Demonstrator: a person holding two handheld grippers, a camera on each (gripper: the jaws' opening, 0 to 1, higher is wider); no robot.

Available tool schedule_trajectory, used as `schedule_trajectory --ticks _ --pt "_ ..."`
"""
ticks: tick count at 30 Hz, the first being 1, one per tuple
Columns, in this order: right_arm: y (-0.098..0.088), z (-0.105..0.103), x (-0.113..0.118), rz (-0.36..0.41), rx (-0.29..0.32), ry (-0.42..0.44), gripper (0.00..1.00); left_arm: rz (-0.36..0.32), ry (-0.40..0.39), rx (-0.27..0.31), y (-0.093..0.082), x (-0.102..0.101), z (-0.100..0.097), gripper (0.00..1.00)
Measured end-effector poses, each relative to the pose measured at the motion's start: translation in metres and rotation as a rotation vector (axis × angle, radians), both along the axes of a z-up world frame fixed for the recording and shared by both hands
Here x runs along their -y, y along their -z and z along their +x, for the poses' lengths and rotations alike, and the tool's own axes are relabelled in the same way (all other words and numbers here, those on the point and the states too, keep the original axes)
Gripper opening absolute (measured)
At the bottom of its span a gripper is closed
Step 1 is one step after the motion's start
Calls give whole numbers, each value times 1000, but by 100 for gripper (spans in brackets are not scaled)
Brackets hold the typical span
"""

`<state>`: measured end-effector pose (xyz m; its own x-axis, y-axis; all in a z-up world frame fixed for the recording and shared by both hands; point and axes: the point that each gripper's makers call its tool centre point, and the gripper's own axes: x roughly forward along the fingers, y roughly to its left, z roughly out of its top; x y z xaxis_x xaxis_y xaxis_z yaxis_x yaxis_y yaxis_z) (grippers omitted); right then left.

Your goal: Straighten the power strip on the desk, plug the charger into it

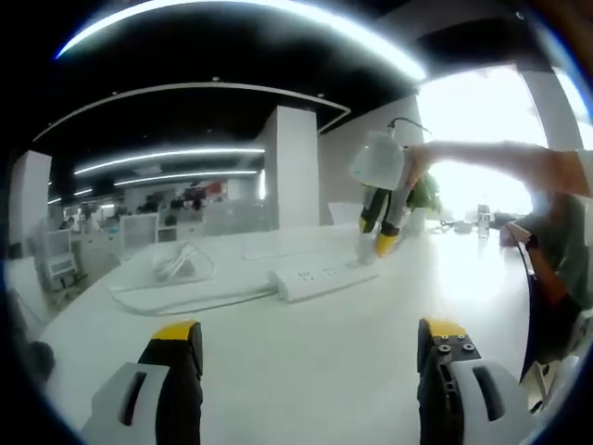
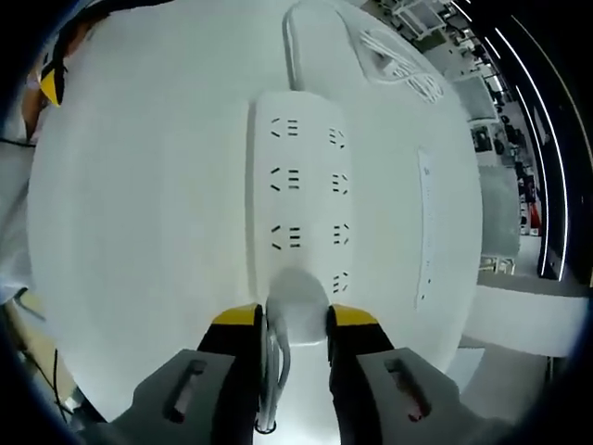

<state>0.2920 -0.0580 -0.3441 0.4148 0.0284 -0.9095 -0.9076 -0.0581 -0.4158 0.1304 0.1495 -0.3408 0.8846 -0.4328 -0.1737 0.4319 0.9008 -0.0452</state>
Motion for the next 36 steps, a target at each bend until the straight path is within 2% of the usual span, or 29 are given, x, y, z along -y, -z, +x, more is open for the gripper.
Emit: schedule_trajectory --ticks 20,30,36 --pt "-2 6 -2 50 -53 -7 24 -5 2 -2 0 5 4 99" --pt "0 5 -3 30 -61 7 24 3 15 -8 2 12 6 99" --pt "0 5 -3 51 -85 14 24 1 3 -10 3 8 6 99"
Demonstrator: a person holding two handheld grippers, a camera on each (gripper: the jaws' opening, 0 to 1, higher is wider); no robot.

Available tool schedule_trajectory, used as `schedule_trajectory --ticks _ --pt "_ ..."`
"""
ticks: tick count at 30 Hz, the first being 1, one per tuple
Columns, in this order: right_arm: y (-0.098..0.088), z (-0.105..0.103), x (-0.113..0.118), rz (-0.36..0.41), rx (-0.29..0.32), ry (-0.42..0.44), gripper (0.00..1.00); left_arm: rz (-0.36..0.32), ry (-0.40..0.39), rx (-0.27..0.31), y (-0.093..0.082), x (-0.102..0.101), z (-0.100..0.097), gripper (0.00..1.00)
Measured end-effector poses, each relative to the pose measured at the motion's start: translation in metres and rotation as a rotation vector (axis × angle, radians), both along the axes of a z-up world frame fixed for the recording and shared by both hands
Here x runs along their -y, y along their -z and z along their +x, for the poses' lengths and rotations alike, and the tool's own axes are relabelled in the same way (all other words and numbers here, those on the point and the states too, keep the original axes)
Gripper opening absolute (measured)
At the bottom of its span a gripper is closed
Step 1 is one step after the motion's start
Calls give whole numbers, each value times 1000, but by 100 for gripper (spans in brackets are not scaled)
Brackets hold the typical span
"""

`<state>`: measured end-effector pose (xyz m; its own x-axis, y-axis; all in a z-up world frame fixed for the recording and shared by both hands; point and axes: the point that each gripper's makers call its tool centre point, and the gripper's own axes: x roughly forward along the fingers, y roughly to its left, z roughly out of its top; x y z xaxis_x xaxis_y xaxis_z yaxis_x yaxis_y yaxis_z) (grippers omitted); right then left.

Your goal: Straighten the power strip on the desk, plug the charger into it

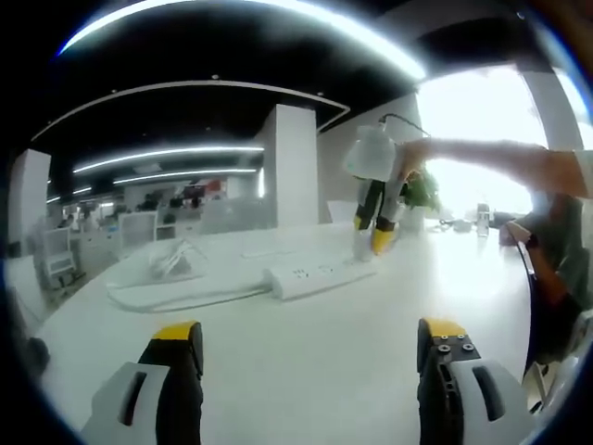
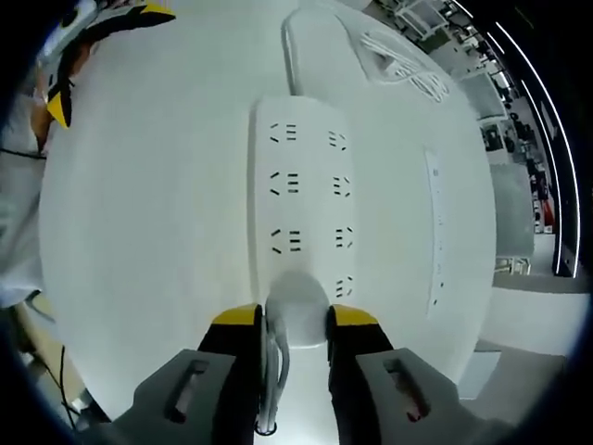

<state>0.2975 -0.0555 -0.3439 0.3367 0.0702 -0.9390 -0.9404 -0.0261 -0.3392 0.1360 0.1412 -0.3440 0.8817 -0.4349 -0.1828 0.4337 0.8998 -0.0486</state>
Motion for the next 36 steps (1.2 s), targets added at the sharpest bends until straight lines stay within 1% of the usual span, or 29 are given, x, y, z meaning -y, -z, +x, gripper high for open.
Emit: schedule_trajectory --ticks 3,11,19,23,25,28,29,30,31,32,33,36 --pt "0 0 1 25 -15 6 24 1 0 0 0 0 1 99" --pt "3 -1 2 35 -35 12 24 4 2 3 -1 1 2 99" --pt "6 -1 -1 -1 -17 12 24 3 6 3 0 4 3 98" --pt "7 1 -2 -31 -5 9 25 2 8 2 0 5 3 98" --pt "7 2 -1 -18 -10 12 25 2 9 1 0 5 2 98" --pt "8 2 0 28 -25 19 25 5 12 1 1 6 2 98" --pt "11 4 2 29 -26 22 25 5 11 1 1 5 2 98" --pt "12 7 4 22 -8 28 25 7 10 0 0 5 2 98" --pt "13 7 3 22 -1 21 25 7 9 0 0 4 2 98" --pt "17 7 2 10 4 19 25 7 7 1 -1 4 3 98" --pt "17 7 3 -5 12 15 25 6 5 4 -2 3 3 98" --pt "18 8 3 -25 18 11 26 4 3 10 -5 4 3 98"
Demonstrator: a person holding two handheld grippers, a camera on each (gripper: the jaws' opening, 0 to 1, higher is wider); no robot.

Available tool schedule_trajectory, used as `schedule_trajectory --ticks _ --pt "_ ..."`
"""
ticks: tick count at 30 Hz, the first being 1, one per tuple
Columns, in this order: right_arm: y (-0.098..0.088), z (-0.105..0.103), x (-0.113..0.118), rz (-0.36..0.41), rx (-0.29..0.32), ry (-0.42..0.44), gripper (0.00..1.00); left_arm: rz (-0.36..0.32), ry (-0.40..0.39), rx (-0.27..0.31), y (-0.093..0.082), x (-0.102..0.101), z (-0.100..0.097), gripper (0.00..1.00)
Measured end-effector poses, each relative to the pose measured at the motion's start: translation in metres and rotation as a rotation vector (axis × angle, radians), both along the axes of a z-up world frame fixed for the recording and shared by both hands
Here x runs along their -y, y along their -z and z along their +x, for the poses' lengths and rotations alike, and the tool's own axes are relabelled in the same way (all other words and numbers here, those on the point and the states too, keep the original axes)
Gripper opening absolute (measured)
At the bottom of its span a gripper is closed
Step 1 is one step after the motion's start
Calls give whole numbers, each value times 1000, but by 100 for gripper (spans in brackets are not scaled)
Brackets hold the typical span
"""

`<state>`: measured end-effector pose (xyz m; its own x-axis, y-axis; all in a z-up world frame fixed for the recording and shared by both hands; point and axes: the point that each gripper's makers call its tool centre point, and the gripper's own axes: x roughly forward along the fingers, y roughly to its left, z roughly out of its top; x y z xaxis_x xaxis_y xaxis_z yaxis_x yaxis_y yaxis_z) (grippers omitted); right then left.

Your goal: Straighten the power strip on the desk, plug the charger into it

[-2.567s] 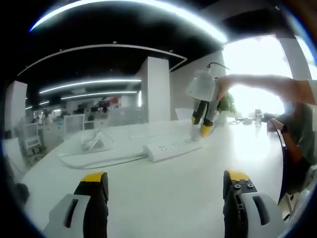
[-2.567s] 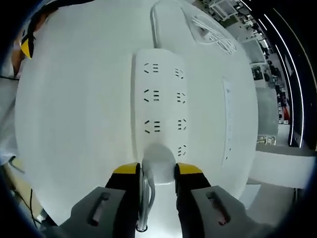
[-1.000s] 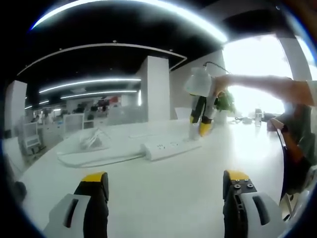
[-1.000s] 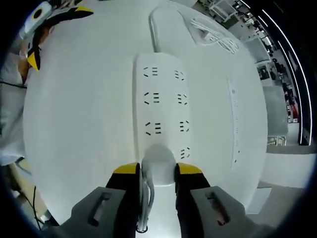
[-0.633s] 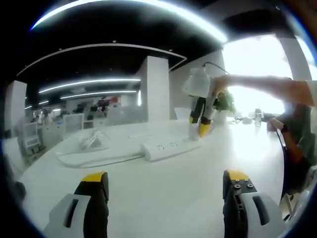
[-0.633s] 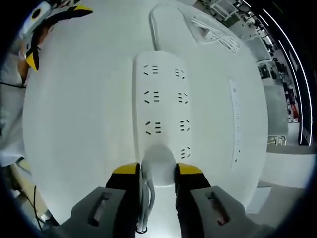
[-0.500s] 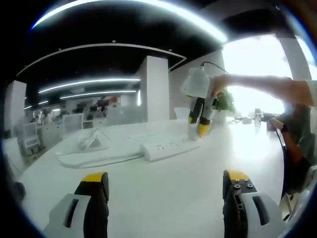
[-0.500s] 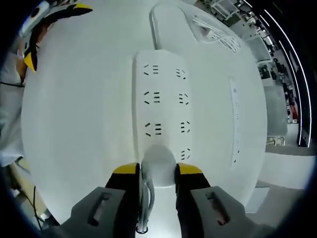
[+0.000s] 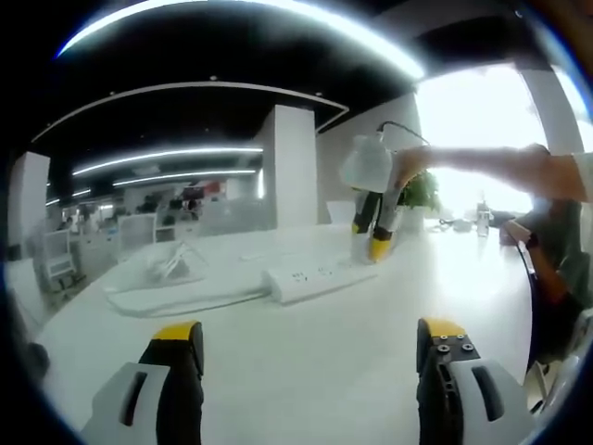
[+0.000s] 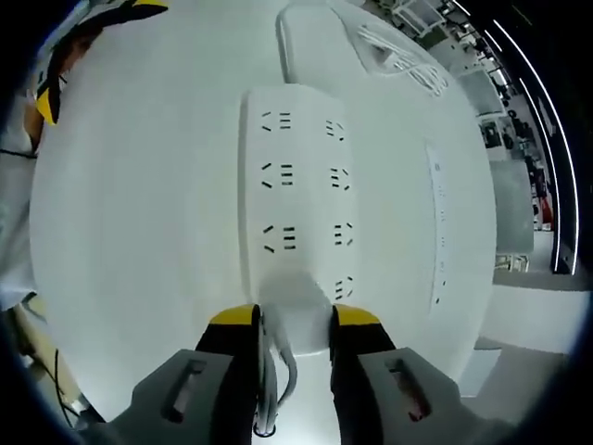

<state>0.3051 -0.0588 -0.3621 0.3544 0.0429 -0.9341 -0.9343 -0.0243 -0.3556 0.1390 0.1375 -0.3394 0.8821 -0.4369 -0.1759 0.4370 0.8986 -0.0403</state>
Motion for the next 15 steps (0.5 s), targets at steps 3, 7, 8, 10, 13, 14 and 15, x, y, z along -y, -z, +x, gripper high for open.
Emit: schedule_trajectory --ticks 3,7,8,10,13,14,15 --pt "0 0 1 -1 8 -3 26 -1 6 6 -2 2 -1 98" --pt "0 -1 0 11 27 -9 27 9 14 0 -2 4 -2 98" --pt "0 0 0 9 33 -9 27 10 16 2 -3 5 -2 98" --pt "-1 0 0 4 38 -11 27 13 17 6 -6 5 -1 98" --pt "-2 -1 0 9 34 -15 28 17 13 9 -7 3 -1 98" --pt "-1 -1 0 13 34 -16 28 16 11 11 -8 2 -2 98" --pt "-1 -1 -1 22 35 -20 28 15 9 12 -8 0 -2 98"
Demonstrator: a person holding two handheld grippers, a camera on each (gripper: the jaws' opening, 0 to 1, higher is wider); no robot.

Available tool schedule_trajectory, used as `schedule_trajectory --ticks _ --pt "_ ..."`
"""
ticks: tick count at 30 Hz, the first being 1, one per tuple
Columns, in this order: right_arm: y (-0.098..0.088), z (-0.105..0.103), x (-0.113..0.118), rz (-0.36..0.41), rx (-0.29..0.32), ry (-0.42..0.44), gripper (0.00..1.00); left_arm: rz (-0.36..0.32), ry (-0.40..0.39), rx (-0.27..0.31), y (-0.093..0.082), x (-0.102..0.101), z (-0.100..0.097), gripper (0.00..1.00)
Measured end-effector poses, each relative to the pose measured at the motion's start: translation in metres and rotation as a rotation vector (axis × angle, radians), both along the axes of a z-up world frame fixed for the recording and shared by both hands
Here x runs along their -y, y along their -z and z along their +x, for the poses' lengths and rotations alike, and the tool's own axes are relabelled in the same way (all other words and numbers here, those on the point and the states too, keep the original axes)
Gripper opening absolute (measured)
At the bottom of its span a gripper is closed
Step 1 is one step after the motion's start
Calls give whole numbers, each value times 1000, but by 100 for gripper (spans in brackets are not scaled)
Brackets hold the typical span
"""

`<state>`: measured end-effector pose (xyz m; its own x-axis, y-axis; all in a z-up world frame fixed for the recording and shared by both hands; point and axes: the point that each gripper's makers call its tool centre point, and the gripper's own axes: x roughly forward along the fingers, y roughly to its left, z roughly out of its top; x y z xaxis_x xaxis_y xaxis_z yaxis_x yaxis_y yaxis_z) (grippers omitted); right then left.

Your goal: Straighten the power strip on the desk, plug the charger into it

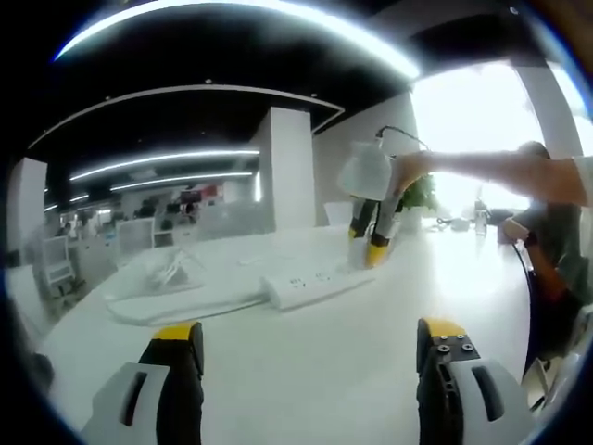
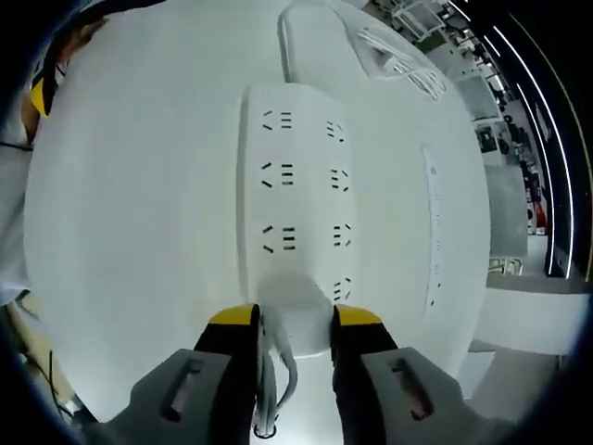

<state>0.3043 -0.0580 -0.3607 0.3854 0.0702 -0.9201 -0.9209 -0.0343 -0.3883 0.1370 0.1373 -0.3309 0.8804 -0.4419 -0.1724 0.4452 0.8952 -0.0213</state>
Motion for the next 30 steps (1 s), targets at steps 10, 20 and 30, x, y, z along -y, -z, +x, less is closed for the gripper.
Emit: schedule_trajectory --ticks 10,20,30 --pt "3 0 -2 25 -17 -20 31 8 -4 5 -1 -2 -2 98" --pt "5 2 1 25 -6 -18 49 7 -12 10 -2 -5 -3 98" --pt "4 -5 -12 109 -36 -24 72 7 -16 13 -3 -7 -5 98"
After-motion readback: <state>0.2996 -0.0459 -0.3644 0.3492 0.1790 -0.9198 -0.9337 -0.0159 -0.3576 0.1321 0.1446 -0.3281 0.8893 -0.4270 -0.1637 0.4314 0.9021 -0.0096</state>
